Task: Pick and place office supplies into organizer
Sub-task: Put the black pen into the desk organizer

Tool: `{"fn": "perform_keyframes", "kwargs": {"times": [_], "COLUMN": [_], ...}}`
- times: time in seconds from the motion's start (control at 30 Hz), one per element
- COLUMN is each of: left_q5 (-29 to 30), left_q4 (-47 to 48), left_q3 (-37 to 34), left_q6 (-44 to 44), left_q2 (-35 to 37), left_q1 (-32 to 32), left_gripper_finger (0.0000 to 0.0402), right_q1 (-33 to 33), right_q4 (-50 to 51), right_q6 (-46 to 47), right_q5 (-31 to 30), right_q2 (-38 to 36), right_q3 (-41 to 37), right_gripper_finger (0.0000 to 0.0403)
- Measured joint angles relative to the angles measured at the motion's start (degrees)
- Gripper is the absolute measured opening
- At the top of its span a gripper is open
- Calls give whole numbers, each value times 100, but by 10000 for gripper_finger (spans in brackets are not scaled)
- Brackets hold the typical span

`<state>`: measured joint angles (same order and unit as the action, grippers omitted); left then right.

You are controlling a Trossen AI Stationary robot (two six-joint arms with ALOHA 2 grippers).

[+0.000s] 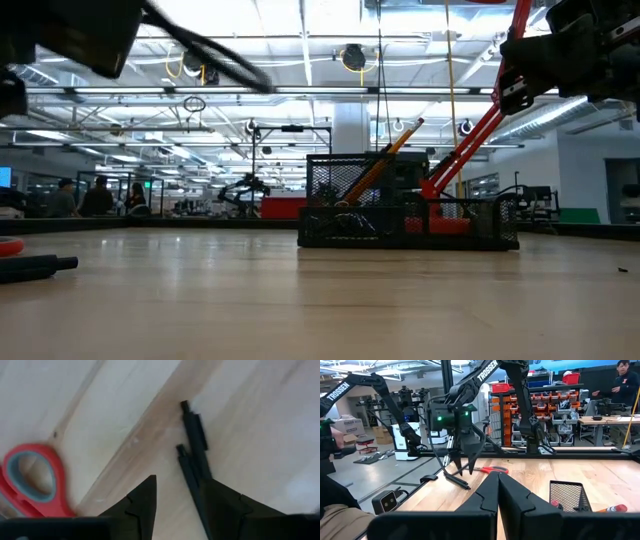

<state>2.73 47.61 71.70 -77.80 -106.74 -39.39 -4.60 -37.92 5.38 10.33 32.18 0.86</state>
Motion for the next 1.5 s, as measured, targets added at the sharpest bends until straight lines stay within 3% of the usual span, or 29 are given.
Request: {"fn": "perform_keyframes", "kwargs": {"times": [0.27, 0.63, 0.8, 1.17, 1.5], "left_q5": [-222, -161, 28, -199, -21], "left_q4": [-537, -354, -251, -86, -135], "left_q3": [13, 24, 23, 68, 68], "left_q6": [-359, -516, -133, 1513, 2845], "left_q2": [-516, -629, -711, -983, -983], "left_q1": [-303, -337, -213, 239, 633], "left_gripper_finger": [152, 152, 140, 49, 39], "right_q1": [1, 1, 2, 1, 2], "right_q4": [6, 0, 0, -20, -42], "right_q6": [3, -1, -1, -3, -2], "right_q5": [1, 0, 0, 0, 0], "right_q2": [0, -2, -2, -2, 0], "right_q3": [2, 2, 2, 0, 0], "right_gripper_finger": [0, 0, 0, 0, 0]}}
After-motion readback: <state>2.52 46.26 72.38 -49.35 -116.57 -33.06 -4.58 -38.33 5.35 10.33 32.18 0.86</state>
